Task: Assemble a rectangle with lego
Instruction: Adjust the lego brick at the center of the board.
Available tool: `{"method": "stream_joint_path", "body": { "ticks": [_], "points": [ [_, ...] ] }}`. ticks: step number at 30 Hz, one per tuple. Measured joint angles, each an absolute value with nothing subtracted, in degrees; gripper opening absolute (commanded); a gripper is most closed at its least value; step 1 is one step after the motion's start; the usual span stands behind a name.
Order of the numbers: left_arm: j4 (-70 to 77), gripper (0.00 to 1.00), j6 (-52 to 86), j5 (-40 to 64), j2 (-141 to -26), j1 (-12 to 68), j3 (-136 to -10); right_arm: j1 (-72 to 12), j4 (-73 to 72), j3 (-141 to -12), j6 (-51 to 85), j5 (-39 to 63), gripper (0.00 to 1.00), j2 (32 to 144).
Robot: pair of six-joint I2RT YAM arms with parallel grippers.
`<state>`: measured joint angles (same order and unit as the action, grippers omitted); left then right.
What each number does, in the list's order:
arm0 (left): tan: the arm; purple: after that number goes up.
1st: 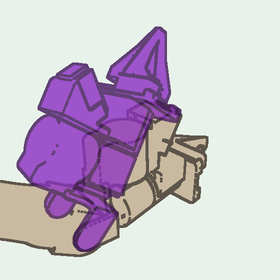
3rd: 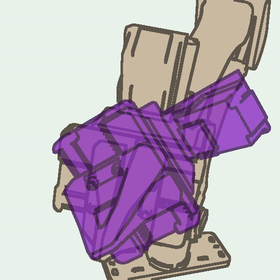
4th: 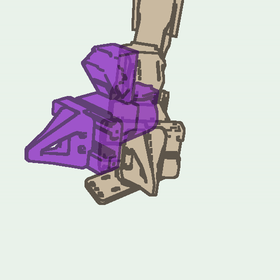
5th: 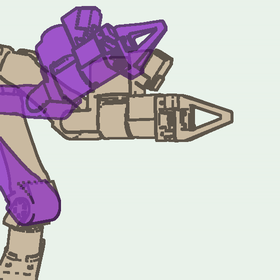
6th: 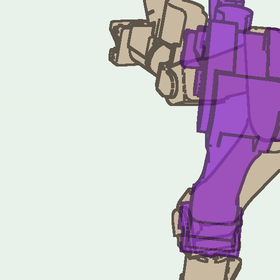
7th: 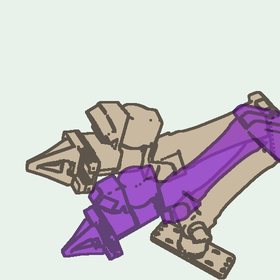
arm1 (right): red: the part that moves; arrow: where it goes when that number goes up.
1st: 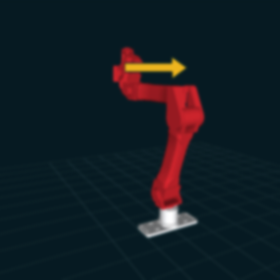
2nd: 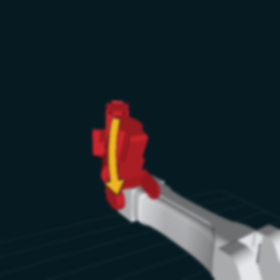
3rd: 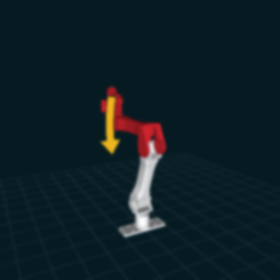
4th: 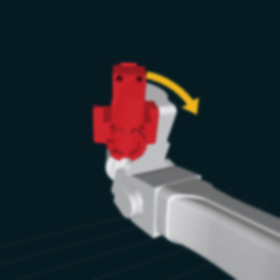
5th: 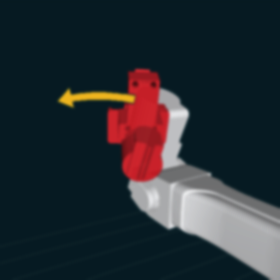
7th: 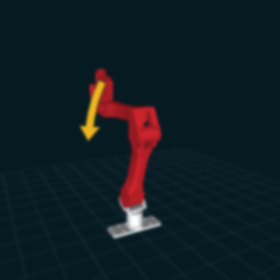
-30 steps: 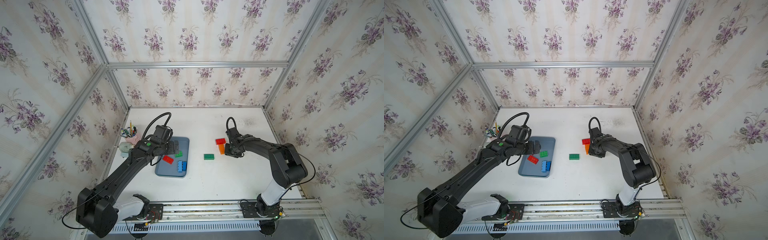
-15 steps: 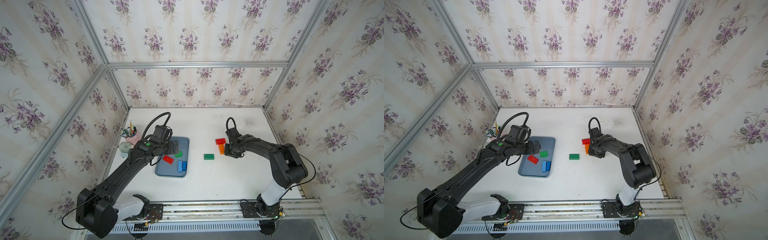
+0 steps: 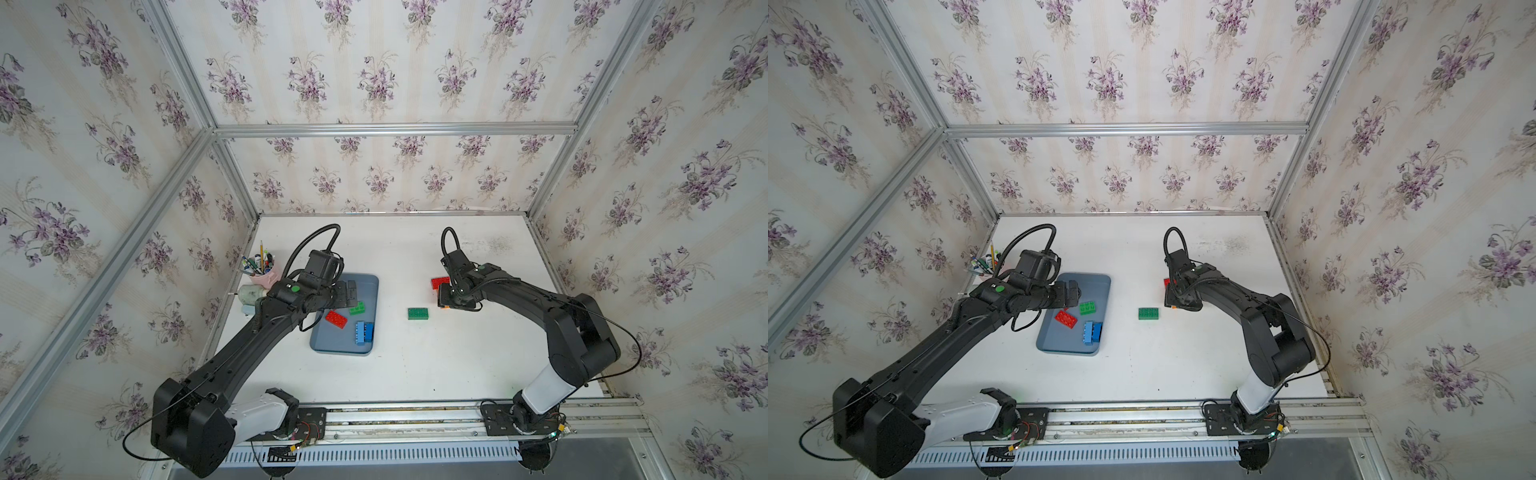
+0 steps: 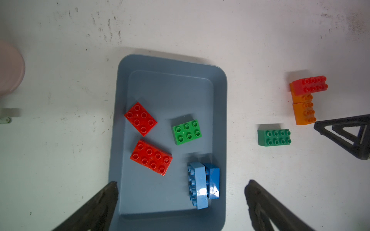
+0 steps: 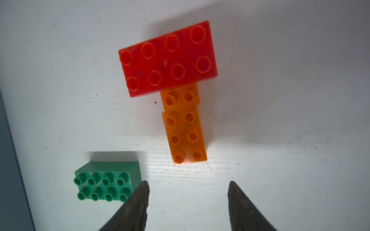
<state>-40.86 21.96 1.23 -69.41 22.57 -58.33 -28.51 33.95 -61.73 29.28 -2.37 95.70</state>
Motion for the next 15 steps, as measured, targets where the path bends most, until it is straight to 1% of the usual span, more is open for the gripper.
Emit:
{"method": "stream_joint_path", "body": {
  "ticks": [4,15],
  "points": [
    [-40.86,1.0,21.93,1.21,-68.88,22.57,-58.3,-28.8,34.13,-63.16,28.45,-3.51,0.68,98.37],
    [-40.86,1.0,21.96,1.23,-69.19,22.44,-58.35,-29.41,34.13,-64.71,27.05,-6.35,0.68,101.78]
  ]
}}
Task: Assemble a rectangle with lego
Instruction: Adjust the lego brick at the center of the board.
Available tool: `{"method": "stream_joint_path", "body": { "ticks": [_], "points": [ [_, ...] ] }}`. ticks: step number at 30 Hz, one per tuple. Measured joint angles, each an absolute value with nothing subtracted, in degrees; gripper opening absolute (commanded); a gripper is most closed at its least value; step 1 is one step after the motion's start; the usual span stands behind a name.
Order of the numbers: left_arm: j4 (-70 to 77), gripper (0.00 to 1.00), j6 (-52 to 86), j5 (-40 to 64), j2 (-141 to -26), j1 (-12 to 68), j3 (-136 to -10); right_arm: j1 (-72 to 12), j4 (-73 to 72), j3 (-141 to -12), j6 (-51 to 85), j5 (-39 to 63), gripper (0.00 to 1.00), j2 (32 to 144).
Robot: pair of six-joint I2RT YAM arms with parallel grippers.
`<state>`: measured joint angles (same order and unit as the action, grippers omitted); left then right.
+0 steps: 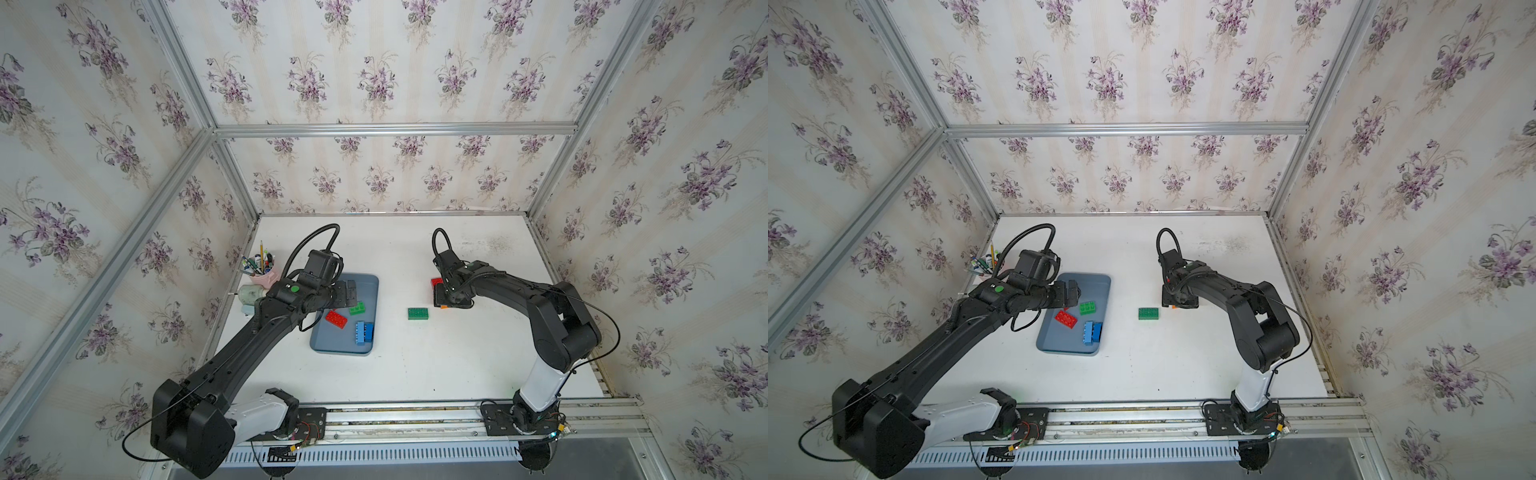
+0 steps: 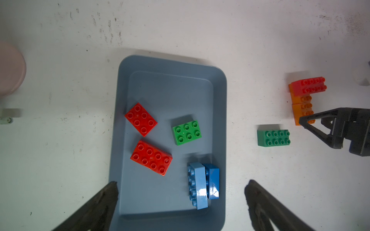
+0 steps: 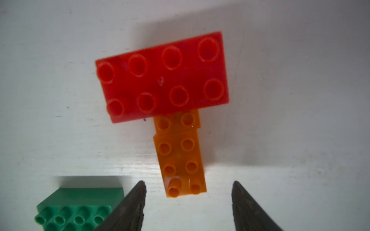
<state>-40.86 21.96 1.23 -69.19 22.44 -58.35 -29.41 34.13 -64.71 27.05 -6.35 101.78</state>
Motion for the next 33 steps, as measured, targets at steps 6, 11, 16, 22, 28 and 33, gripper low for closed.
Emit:
{"method": "stream_joint_path", "body": {
  "ticks": [6,11,16,22,28,33],
  "points": [
    [-40.86,1.0,21.93,1.23,-69.19,22.41,-58.35,-29.41,34.11,-64.82,27.05,-8.14,0.68,102.78],
    [-40.86,1.0,21.93,1.23,-69.19,22.35,-58.35,-29.41,34.0,-64.99,27.07,-8.49,0.68,103.37],
    [-40.86,1.0,21.93,1.23,-69.19,22.28,-58.35,-29.41,33.85,-65.08,27.07,-8.86,0.68,103.79],
    [-40.86,1.0,21.96,1.26,-69.19,22.24,-58.35,-29.39,33.06,-65.78,27.11,-9.56,0.68,105.06],
    [-40.86,1.0,21.93,1.39,-68.77,22.15,-58.35,-29.41,32.77,-66.7,27.46,-10.57,0.68,105.91],
    [-40.86,1.0,21.93,1.39,-68.71,22.15,-58.33,-29.41,32.51,-67.07,27.51,-11.46,0.68,106.0]
  ]
}}
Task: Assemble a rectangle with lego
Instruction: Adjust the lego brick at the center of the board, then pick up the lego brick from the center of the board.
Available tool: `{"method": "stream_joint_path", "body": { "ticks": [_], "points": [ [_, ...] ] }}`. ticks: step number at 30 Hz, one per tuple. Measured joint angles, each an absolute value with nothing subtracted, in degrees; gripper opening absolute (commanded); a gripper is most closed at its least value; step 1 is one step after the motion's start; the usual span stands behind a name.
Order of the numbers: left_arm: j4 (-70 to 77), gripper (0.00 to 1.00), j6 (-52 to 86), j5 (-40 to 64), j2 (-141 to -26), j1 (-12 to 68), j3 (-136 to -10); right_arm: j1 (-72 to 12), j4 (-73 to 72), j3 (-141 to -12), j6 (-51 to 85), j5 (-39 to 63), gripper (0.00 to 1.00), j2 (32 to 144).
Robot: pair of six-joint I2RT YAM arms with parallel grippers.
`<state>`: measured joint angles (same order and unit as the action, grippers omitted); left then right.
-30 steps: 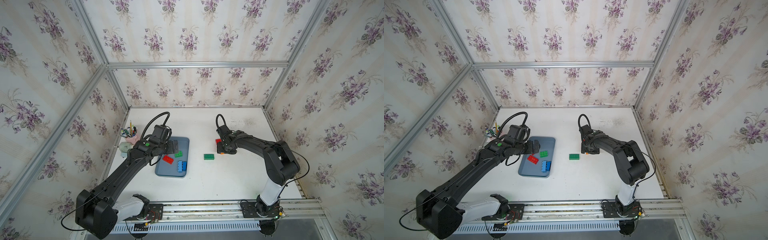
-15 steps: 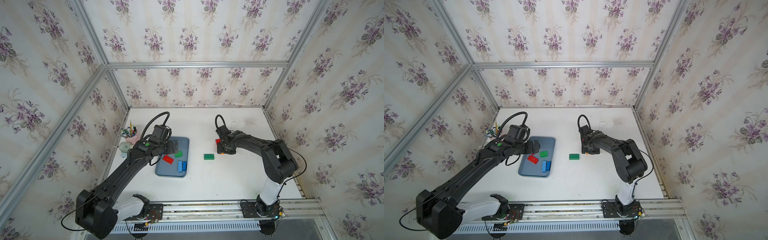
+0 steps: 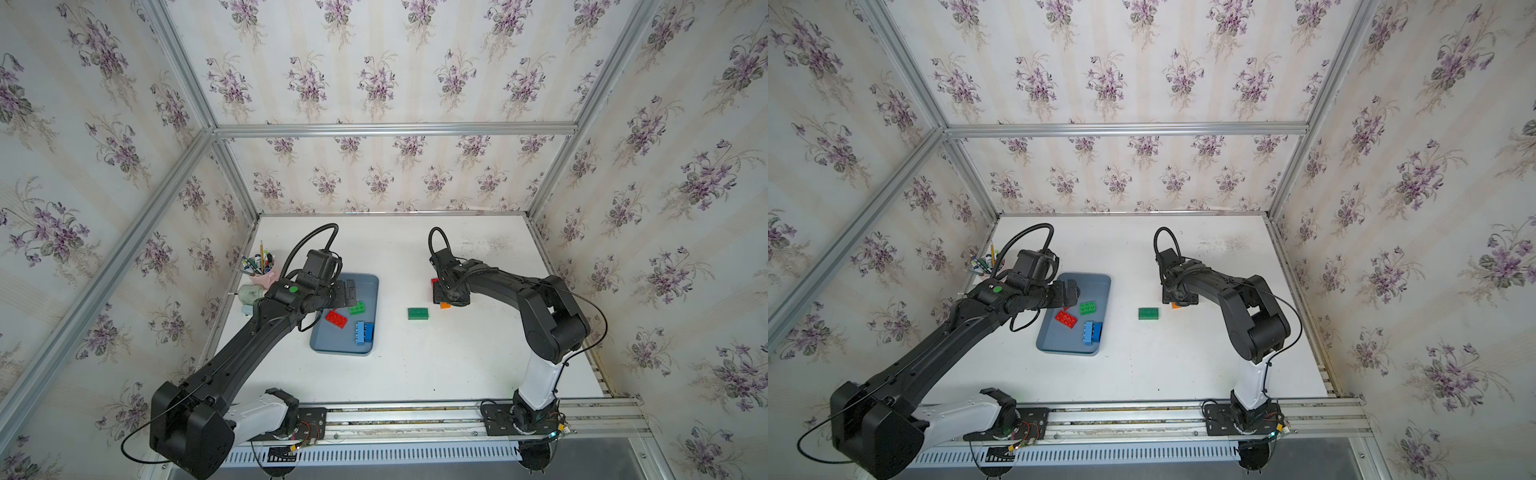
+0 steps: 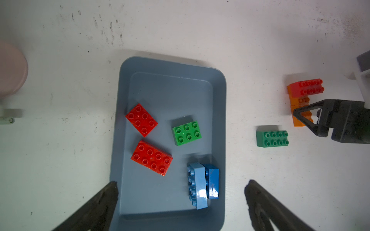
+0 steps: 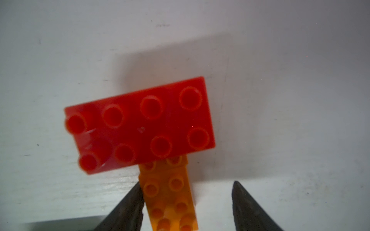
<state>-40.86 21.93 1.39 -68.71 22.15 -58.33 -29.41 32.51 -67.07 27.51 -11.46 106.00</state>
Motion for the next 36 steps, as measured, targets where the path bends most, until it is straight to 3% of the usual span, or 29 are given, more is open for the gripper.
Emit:
{"method": "stream_joint_path", "body": {
  "ticks": [23,29,36],
  "points": [
    [-40.86,1.0,21.93,1.43,-68.73,22.15,-58.33,-29.39,32.62,-67.9,27.46,-12.32,0.69,106.08],
    [-41.04,1.0,21.96,1.39,-68.64,22.15,-58.35,-29.78,33.65,-68.29,27.42,-10.48,0.71,99.55],
    [-41.87,1.0,22.0,-0.25,-68.18,22.15,-59.61,-37.6,38.26,-72.47,28.47,-8.01,0.72,94.28]
  ]
}}
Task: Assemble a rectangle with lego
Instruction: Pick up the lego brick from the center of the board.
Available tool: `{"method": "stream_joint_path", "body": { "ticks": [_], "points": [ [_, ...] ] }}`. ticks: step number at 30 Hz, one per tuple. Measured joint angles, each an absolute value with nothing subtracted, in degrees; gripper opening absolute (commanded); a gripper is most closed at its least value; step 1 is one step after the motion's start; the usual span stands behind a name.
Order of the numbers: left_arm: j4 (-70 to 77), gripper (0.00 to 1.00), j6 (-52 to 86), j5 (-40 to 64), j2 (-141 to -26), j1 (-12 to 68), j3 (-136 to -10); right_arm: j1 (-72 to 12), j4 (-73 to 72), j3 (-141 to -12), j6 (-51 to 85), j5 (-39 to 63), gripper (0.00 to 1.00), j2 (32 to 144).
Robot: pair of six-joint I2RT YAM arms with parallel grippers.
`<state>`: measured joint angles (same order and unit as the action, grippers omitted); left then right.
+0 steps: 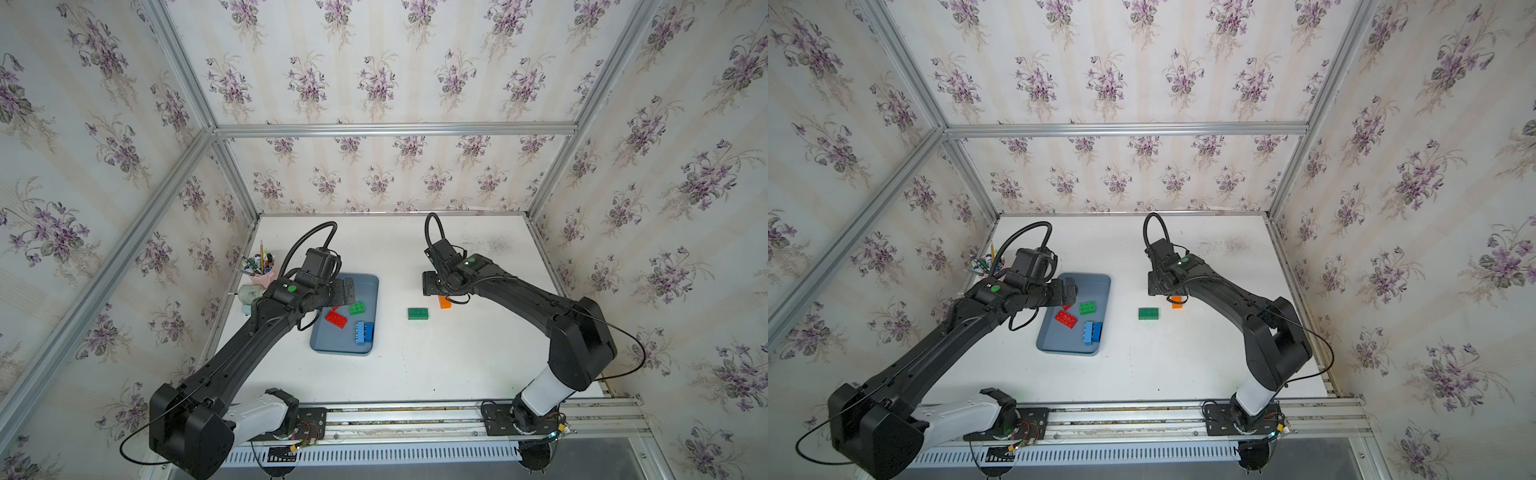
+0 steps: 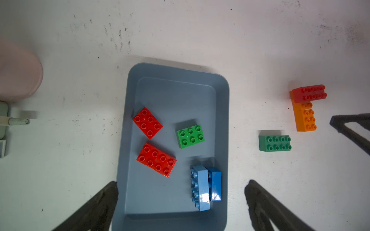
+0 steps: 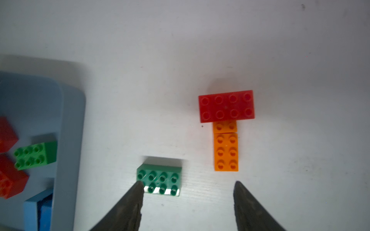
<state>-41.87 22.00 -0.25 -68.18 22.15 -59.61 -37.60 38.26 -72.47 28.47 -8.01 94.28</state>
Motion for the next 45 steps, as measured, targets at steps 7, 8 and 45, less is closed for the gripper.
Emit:
{"method": "stream_joint_path", "body": {
  "ticks": [7,8,45],
  "points": [
    [-41.74,1.0,20.12,4.73,-64.93,22.13,-60.71,-44.23,40.49,-73.47,32.01,-4.49,0.76,95.88],
    [-41.63,1.0,19.64,5.34,-64.47,22.13,-60.84,-44.84,40.51,-73.45,32.62,-3.97,0.77,96.73],
    [-38.57,1.0,16.95,12.14,-63.18,23.55,-57.65,-43.7,37.04,-74.59,33.08,-5.04,0.66,111.96]
  ]
}}
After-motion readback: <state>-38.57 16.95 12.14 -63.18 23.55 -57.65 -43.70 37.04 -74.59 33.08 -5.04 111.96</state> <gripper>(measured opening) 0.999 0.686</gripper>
